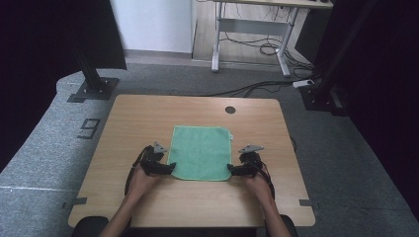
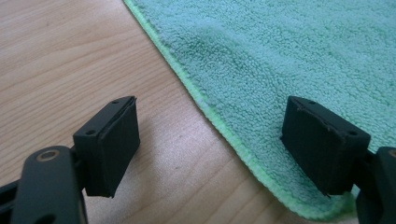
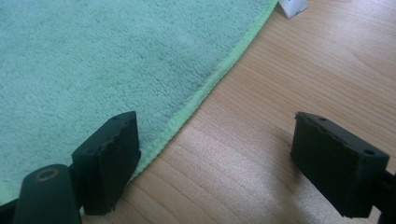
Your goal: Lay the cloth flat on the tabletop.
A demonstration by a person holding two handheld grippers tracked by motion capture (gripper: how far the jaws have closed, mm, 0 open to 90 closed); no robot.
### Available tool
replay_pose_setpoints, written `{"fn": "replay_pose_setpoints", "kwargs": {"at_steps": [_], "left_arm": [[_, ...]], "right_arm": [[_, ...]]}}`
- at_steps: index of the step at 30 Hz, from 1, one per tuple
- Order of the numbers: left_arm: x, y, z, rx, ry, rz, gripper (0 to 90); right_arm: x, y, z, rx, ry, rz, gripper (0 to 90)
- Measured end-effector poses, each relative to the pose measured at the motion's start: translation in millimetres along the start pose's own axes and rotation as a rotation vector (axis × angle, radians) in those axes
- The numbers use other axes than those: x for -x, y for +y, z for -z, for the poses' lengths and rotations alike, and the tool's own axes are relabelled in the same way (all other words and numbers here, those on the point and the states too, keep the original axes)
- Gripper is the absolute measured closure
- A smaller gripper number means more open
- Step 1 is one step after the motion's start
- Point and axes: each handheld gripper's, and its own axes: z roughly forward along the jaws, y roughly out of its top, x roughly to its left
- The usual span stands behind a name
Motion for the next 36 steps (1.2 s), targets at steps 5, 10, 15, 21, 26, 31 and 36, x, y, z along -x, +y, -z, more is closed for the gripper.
{"fn": "replay_pose_setpoints", "kwargs": {"at_steps": [5, 10, 15, 21, 26, 31, 36], "left_arm": [[-2.2, -0.7, 1.6, 0.004, 0.003, -0.009, 18.3], [-6.5, 0.2, 10.8, 0.028, -0.004, -0.001, 17.8], [-11.2, 0.5, 24.5, 0.058, -0.026, 0.003, 17.6], [-21.6, -9.0, 48.8, 0.082, -0.062, 0.016, 15.0], [-24.5, -30.2, 60.8, 0.059, -0.053, 0.016, 14.0], [-25.4, -42.5, 60.3, 0.041, -0.052, 0.018, 11.5], [-26.6, -49.1, 51.8, 0.010, -0.045, 0.027, 5.0]], "right_arm": [[0.3, 0.0, -0.1, 0.001, 0.002, 0.002, 15.3], [1.3, 0.0, 0.6, 0.003, 0.031, 0.004, 15.6], [-0.2, 1.7, 3.9, 0.010, 0.067, 0.009, 13.8], [0.2, -1.1, 20.2, 0.047, 0.091, 0.009, 12.8], [4.4, -15.6, 28.9, 0.022, 0.091, 0.002, 2.8], [5.3, -21.8, 33.8, 0.023, 0.082, 0.012, 0.0], [8.2, -32.3, 39.7, 0.029, 0.067, 0.007, 0.0]]}}
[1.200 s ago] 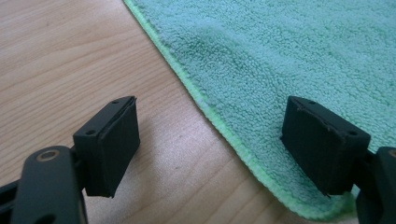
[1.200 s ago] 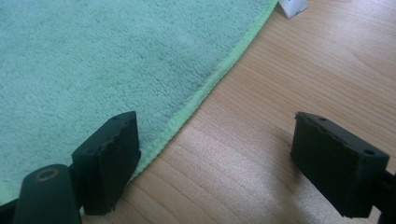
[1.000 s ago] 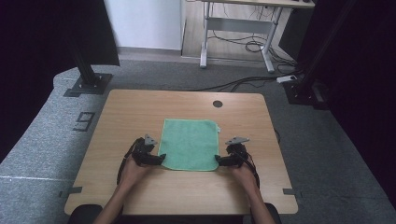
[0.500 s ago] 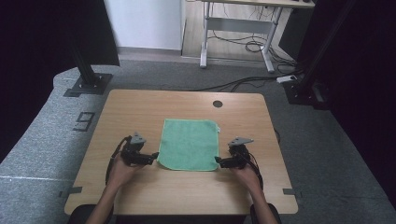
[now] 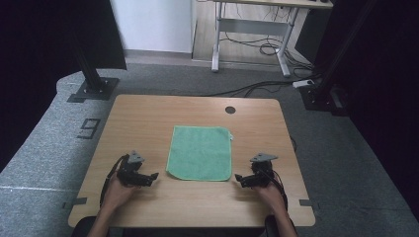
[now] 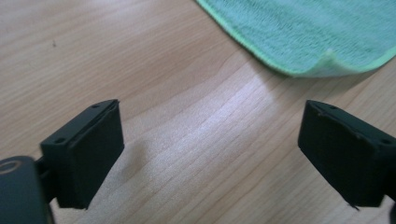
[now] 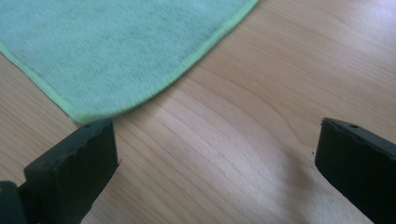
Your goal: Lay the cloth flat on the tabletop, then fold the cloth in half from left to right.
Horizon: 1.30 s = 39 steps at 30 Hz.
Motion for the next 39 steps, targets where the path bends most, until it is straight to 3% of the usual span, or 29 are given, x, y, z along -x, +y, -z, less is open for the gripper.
{"fn": "replay_pose_setpoints", "kwargs": {"at_steps": [5, 9, 16, 33, 36, 39], "left_arm": [[-1.8, -4.1, -7.2, -0.026, -0.007, 0.011, 0.0], [-1.9, -7.3, -11.7, -0.015, 0.015, -0.019, 0.0], [-2.4, -7.2, -12.0, -0.015, 0.011, -0.018, 0.0], [-5.4, -5.7, -12.7, -0.019, -0.005, -0.036, 0.0], [-7.4, -0.1, -13.0, -0.052, 0.010, -0.027, 0.0], [-8.5, 4.5, -12.5, -0.048, 0.022, -0.027, 0.0]], "right_arm": [[5.3, -5.8, -2.0, -0.005, -0.015, -0.006, 0.0], [6.7, -9.9, -4.8, -0.011, -0.026, -0.001, 0.0], [6.7, -11.0, -5.2, -0.015, -0.053, 0.013, 0.0], [6.3, -11.1, -5.4, -0.015, -0.051, 0.017, 0.0], [6.0, -11.4, -4.9, -0.015, -0.052, 0.013, 0.0], [5.8, -11.0, -4.0, -0.023, -0.051, 0.009, 0.0]]}}
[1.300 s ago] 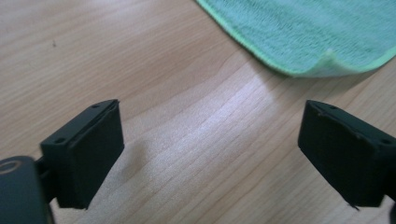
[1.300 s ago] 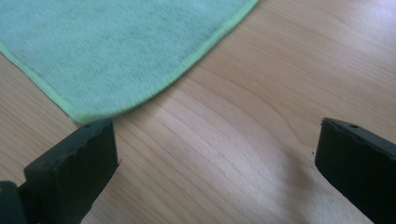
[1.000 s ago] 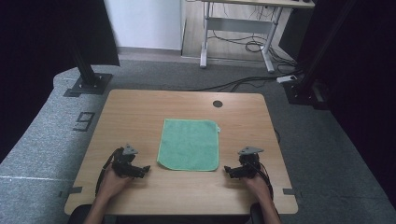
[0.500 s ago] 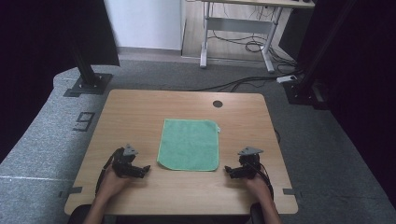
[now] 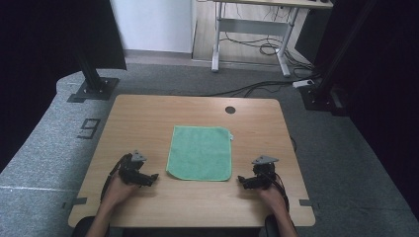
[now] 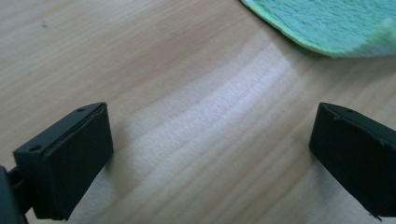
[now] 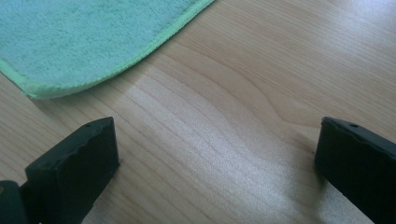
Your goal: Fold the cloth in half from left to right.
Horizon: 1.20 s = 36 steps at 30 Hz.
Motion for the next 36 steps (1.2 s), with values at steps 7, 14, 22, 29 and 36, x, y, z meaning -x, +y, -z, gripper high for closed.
{"fn": "replay_pose_setpoints", "kwargs": {"at_steps": [7, 14, 22, 29, 36], "left_arm": [[-4.8, 34.7, 1.6, 0.052, 0.039, -0.005, 0.0], [-8.5, 73.7, -18.2, 0.080, 0.043, -0.002, 0.0], [-4.3, 90.7, -46.4, 0.071, 0.054, -0.002, 0.0], [-6.8, 78.9, -65.0, -0.001, 0.098, -0.017, 0.0], [1.1, 76.1, -61.3, -0.001, 0.128, -0.027, 0.0]], "right_arm": [[-6.7, 8.0, 4.1, 0.029, 0.015, -0.014, 1.4], [-16.5, 19.6, 4.7, 0.062, 0.033, -0.009, 1.4], [-26.2, 31.4, 0.2, 0.073, 0.020, -0.004, 1.6], [-30.8, 28.3, -13.4, 0.007, 0.017, 0.016, 2.5], [-31.6, 24.1, -16.3, -0.033, 0.004, 0.048, 4.0]]}}
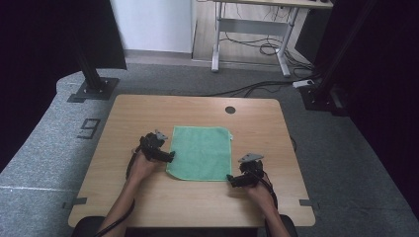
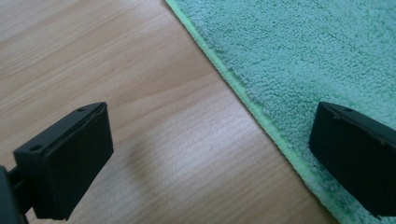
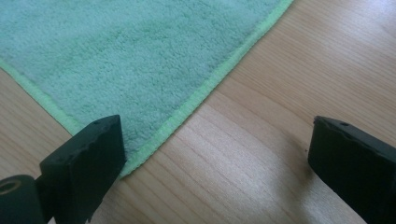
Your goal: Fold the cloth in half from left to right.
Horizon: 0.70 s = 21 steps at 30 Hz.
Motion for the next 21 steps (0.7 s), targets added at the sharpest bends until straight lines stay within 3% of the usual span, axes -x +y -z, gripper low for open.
{"fn": "replay_pose_setpoints", "kwargs": {"at_steps": [5, 11, 18, 21], "left_arm": [[5.2, -13.3, 7.9, 0.012, -0.044, 0.040, 0.0], [17.1, -27.1, 19.9, 0.012, -0.065, 0.047, 0.0], [33.2, -34.8, 31.0, 0.003, -0.052, 0.020, 0.0], [48.3, -39.4, 38.1, -0.010, -0.083, -0.003, 0.0]], "right_arm": [[3.9, -4.4, 3.0, 0.002, -0.001, -0.013, 4.1], [9.1, -8.1, 7.6, 0.000, -0.022, -0.016, 4.3], [15.1, -11.3, 11.5, 0.000, -0.048, -0.015, 4.4], [20.8, -13.6, 13.9, -0.001, -0.066, -0.022, 4.4]]}}
